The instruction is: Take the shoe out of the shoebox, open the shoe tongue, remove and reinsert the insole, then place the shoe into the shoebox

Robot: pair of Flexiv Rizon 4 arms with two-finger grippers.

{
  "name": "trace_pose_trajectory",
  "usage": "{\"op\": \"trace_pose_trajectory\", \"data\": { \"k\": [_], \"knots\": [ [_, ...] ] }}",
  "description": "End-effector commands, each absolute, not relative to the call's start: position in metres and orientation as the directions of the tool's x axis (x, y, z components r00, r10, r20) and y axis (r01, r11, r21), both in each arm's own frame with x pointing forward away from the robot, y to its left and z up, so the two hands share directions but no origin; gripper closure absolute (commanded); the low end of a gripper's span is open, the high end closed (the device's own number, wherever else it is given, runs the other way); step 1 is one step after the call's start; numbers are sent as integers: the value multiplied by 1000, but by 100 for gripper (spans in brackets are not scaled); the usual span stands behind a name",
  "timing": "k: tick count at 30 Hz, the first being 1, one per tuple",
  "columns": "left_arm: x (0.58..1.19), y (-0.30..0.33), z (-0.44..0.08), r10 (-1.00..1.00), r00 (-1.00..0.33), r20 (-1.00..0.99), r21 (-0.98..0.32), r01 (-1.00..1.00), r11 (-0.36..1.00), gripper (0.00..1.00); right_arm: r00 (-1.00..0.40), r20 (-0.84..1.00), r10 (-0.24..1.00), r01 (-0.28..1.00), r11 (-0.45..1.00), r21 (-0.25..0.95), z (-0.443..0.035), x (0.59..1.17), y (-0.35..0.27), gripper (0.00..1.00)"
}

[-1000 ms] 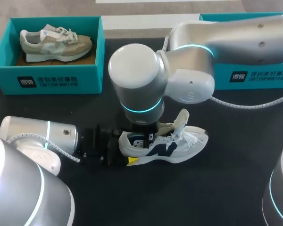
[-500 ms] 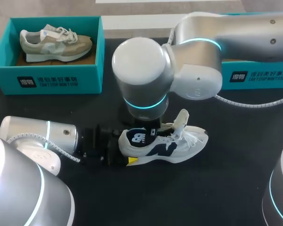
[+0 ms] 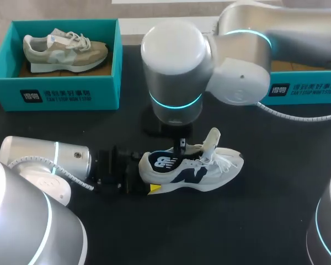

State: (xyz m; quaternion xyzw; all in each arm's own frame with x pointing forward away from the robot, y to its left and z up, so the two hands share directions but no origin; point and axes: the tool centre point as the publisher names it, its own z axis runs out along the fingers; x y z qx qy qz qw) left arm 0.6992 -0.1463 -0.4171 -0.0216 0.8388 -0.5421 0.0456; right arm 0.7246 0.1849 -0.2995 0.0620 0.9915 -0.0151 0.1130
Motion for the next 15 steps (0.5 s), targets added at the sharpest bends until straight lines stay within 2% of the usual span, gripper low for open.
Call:
{"op": "trace_pose_trajectory", "data": {
  "k": [1, 2, 4, 5, 7, 15],
  "knots": [
    [698, -146, -418, -86, -995, -53, -910, 12, 414, 100, -974, -210, 83, 79, 997, 26, -309, 726, 188, 100],
    [698, -146, -418, -86, -995, -53, -910, 12, 414, 100, -978, -196, 66, 61, 998, 35, -310, 726, 191, 100],
    [698, -146, -418, -86, -995, -53, -910, 12, 414, 100, -984, -176, 40, 33, 999, 41, -311, 725, 196, 74],
    [698, -146, -418, -86, -995, -53, -910, 12, 414, 100, -985, -167, 32, 25, 999, 42, -311, 724, 198, 69],
    [698, -146, -418, -86, -995, -53, -910, 12, 414, 100, -989, -144, 23, 17, 999, 42, -313, 722, 199, 64],
    [698, -146, -418, -86, -995, -53, -910, 12, 414, 100, -996, -91, -24, -30, 997, 66, -320, 726, 204, 63]
  ]
}}
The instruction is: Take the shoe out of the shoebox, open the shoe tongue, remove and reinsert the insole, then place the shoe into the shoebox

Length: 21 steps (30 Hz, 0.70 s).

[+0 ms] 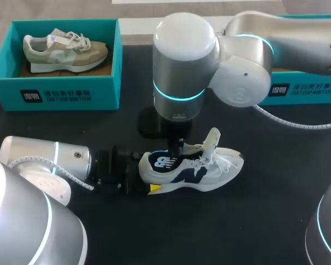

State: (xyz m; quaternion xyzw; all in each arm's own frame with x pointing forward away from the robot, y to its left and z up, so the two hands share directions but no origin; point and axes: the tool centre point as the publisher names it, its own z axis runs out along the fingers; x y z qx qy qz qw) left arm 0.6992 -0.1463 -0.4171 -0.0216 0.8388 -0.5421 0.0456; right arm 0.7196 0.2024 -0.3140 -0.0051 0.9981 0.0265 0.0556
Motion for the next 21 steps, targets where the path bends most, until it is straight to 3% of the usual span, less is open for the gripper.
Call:
{"op": "trace_pose_trajectory", "data": {
  "k": [1, 13, 14, 16, 17, 21],
  "knots": [
    [698, -146, -418, -86, -995, -53, -910, 12, 414, 100, -996, -83, -34, -40, 997, 71, -321, 727, 205, 62],
    [698, -146, -418, -86, -995, -53, -910, 12, 414, 100, -994, -20, -106, -107, 988, 110, -339, 730, 214, 63],
    [698, -146, -418, -86, -995, -53, -910, 12, 414, 100, -994, -18, -105, -106, 988, 109, -340, 729, 215, 69],
    [698, -146, -418, -86, -995, -53, -910, 12, 414, 100, -995, -7, -104, -104, 989, 103, -340, 727, 214, 93],
    [698, -146, -418, -86, -995, -53, -910, 12, 414, 100, -995, -6, -104, -104, 989, 102, -340, 726, 213, 100],
    [698, -146, -418, -86, -995, -53, -910, 12, 414, 100, -994, 10, -109, -108, 990, 95, -337, 723, 211, 100]
  ]
}}
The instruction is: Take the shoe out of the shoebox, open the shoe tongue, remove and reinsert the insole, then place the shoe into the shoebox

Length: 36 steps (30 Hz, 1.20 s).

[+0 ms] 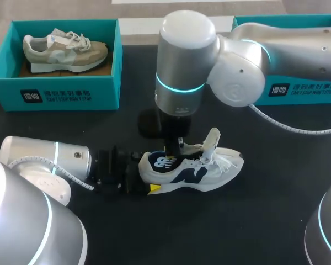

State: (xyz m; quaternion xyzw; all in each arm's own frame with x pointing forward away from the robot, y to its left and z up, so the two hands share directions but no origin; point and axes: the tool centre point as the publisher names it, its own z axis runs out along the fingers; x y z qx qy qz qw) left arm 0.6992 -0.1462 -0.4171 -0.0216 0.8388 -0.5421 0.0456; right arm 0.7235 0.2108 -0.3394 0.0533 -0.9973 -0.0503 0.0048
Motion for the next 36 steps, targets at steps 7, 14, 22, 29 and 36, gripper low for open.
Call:
{"op": "trace_pose_trajectory", "data": {
  "k": [7, 14, 22, 29, 36],
  "knots": [
    [698, -146, -418, -86, -995, -53, -910, 12, 414, 100, -993, 14, -115, -113, 988, 103, -326, 722, 202, 100],
    [698, -146, -418, -86, -995, -53, -910, 12, 414, 100, -991, 37, -129, -125, 987, 104, -310, 726, 193, 100],
    [698, -146, -418, -86, -995, -53, -910, 12, 414, 100, -980, 36, -193, -183, 965, 188, -297, 730, 203, 100],
    [698, -146, -418, -86, -995, -53, -910, 12, 414, 100, -962, 56, -268, -246, 936, 252, -292, 731, 228, 100],
    [698, -146, -418, -86, -995, -53, -910, 12, 414, 100, -950, 77, -304, -270, 917, 294, -293, 733, 247, 100]
  ]
}}
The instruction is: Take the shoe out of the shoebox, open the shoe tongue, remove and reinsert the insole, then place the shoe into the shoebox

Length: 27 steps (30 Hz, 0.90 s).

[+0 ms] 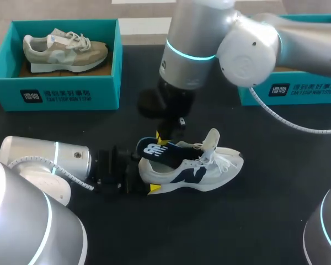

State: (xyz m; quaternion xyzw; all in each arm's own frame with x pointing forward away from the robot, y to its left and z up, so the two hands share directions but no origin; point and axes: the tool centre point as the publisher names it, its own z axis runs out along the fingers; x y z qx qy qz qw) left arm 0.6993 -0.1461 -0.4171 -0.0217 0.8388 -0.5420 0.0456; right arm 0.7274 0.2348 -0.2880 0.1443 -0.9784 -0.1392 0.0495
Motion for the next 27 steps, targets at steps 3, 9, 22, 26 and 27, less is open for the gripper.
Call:
{"op": "trace_pose_trajectory", "data": {
  "k": [3, 9, 22, 26, 27],
  "knots": [
    [698, -146, -418, -86, -995, -53, -910, 12, 414, 100, -943, 99, -317, -273, 910, 312, -294, 733, 252, 100],
    [698, -146, -418, -86, -995, -53, -910, 12, 414, 100, -938, 195, -288, -209, 914, 347, -291, 734, 250, 0],
    [698, -146, -418, -86, -995, -53, -910, 12, 414, 100, -945, 224, -240, -160, 932, 324, -287, 735, 241, 0],
    [698, -146, -418, -86, -995, -53, -910, 12, 414, 100, -945, 224, -240, -160, 932, 324, -287, 735, 241, 0],
    [698, -146, -418, -86, -995, -53, -910, 12, 414, 100, -946, 242, -216, -127, 933, 336, -286, 733, 243, 0]
  ]
}}
